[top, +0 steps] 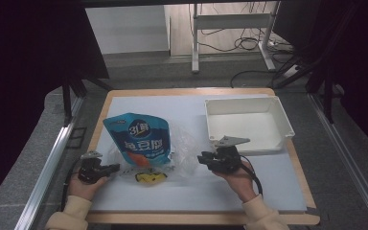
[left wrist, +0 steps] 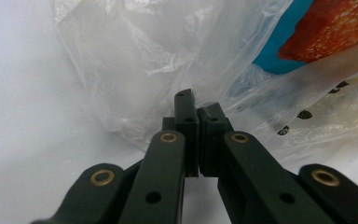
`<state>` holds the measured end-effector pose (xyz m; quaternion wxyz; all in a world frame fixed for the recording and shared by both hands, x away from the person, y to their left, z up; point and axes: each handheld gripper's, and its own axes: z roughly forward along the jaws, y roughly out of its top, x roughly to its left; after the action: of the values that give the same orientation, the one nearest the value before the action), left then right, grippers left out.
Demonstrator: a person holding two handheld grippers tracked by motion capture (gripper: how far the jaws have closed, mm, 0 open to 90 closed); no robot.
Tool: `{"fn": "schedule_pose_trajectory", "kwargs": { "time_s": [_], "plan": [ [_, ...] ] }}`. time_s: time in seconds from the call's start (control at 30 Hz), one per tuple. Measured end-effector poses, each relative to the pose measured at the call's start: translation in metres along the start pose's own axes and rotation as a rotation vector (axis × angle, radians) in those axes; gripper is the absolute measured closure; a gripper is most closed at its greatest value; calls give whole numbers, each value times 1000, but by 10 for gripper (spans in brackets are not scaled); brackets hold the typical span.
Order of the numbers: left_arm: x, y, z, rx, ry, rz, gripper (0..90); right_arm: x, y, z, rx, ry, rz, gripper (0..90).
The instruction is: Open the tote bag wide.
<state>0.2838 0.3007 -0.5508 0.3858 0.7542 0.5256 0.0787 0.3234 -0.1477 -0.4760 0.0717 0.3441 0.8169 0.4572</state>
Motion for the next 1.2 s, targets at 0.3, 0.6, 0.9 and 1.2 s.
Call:
{"fn": "schedule_pose_trajectory", "kwargs": {
  "time_s": [0.3, 0.6, 0.9, 1.2],
  "plan": [
    [0, 1, 1, 0, -3, -5, 889, 23, 37, -4, -94, 20, -54, 548],
    [-1, 0, 1, -4, 4, 0, 889, 36, 55, 32, -59, 28, -105, 458],
    [-1, 0, 1, -5, 5, 0, 889, 30, 60, 56, 0, 9, -102, 557],
    [-1, 0, 0, 0, 6, 6, 889, 15, 57, 71, 37, -37, -62, 880]
  ]
}}
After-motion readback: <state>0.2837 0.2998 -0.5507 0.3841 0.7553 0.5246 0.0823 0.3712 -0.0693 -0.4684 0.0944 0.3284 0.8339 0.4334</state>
